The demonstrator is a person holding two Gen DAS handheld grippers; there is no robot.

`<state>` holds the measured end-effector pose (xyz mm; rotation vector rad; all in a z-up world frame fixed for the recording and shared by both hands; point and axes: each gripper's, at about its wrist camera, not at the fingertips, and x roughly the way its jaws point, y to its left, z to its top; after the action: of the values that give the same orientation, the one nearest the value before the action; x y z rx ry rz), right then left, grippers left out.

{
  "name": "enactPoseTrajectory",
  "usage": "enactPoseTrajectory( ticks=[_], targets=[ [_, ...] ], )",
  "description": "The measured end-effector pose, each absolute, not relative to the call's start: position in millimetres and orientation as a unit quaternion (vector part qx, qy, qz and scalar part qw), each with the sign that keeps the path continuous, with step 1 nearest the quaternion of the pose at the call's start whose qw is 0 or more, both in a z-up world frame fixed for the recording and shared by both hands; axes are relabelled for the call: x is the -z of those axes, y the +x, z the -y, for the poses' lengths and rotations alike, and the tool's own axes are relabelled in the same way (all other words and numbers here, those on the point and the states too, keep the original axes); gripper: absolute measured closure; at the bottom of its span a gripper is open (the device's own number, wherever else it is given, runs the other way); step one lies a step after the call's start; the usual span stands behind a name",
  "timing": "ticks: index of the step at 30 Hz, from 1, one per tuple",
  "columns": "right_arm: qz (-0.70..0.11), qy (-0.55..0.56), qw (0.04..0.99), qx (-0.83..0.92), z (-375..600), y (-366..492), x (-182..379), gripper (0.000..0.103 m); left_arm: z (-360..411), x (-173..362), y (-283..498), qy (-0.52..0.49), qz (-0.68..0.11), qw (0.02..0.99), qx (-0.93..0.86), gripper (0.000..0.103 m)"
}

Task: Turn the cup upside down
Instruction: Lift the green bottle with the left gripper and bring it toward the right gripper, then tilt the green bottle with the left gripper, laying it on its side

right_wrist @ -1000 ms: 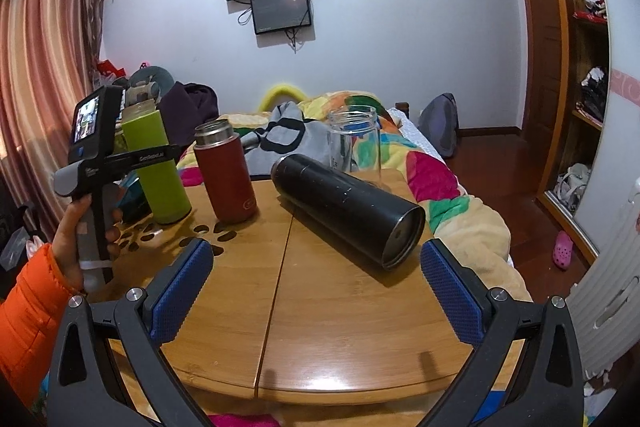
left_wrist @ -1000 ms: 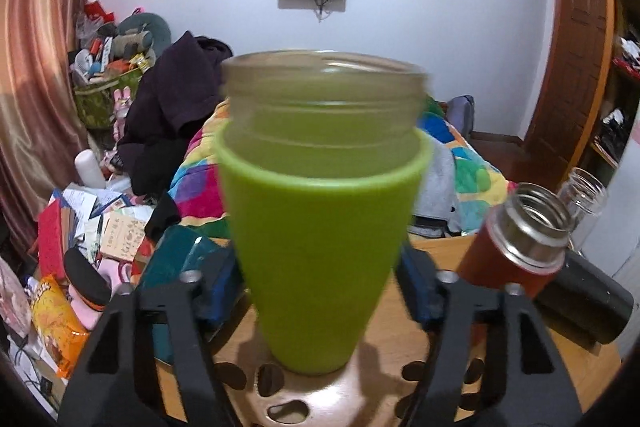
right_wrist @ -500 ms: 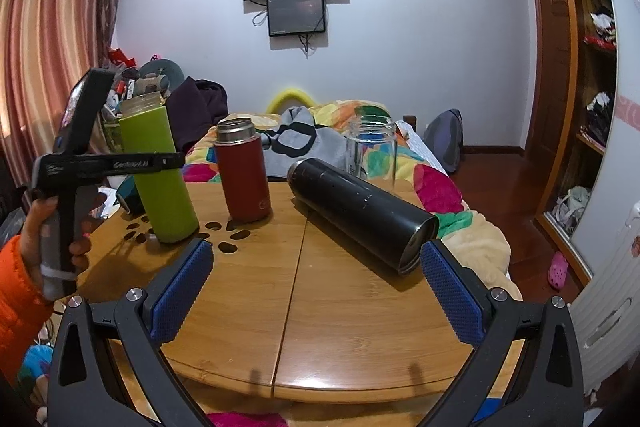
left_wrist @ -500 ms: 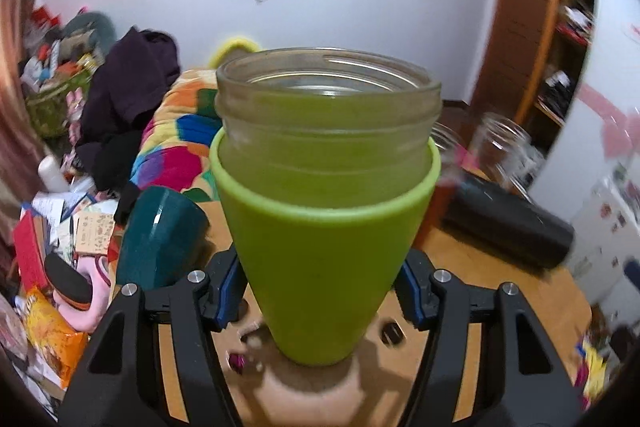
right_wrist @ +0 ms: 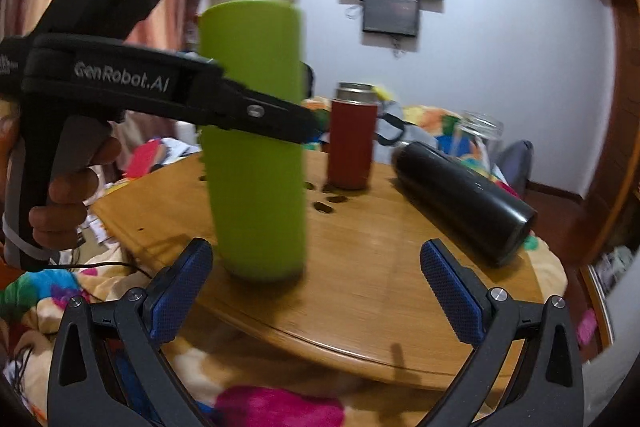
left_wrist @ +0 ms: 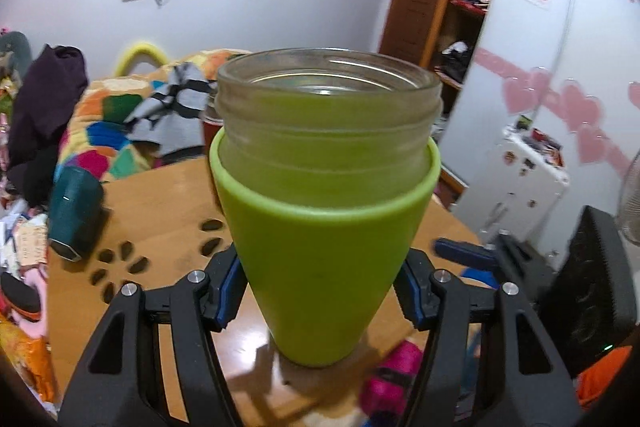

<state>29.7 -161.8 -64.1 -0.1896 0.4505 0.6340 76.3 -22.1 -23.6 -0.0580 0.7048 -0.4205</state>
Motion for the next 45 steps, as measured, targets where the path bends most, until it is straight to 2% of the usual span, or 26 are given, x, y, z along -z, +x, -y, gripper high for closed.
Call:
enactPoseTrajectory(
  ticks=[7, 10, 12, 14, 29, 45],
  targets=[
    [-0.231, -0.078, 0.902, -0.356, 155.2, 38.5, 71.3, 0.001, 9.6, 34.0, 78.1, -0.088, -0.36, 0.897, 0.239, 0.04],
    [-0.247, -0.071, 0.89, -0.378, 149.8, 44.4, 76.2, 0.013, 3.6, 36.8, 79.5, -0.108, -0.361, 0.893, 0.248, 0.04],
    [-0.262, -0.077, 0.881, -0.388, 142.0, 49.2, 79.7, 0.029, 2.9, 38.2, 81.0, -0.121, -0.361, 0.889, 0.254, 0.04],
    [-0.275, -0.082, 0.874, -0.393, 136.1, 53.3, 83.2, 0.039, 2.4, 39.3, 81.3, -0.133, -0.362, 0.886, 0.256, 0.04],
    [-0.273, -0.084, 0.873, -0.396, 131.1, 56.7, 83.1, 0.04, -32.3, 54.7, 102.3, -0.223, -0.362, 0.865, 0.266, 0.039],
    [-0.286, -0.067, 0.863, -0.412, 130.7, 63.9, 83.8, 0.041, -60.9, 96.0, 126.8, -0.307, -0.407, 0.829, 0.232, 0.026]
  ],
)
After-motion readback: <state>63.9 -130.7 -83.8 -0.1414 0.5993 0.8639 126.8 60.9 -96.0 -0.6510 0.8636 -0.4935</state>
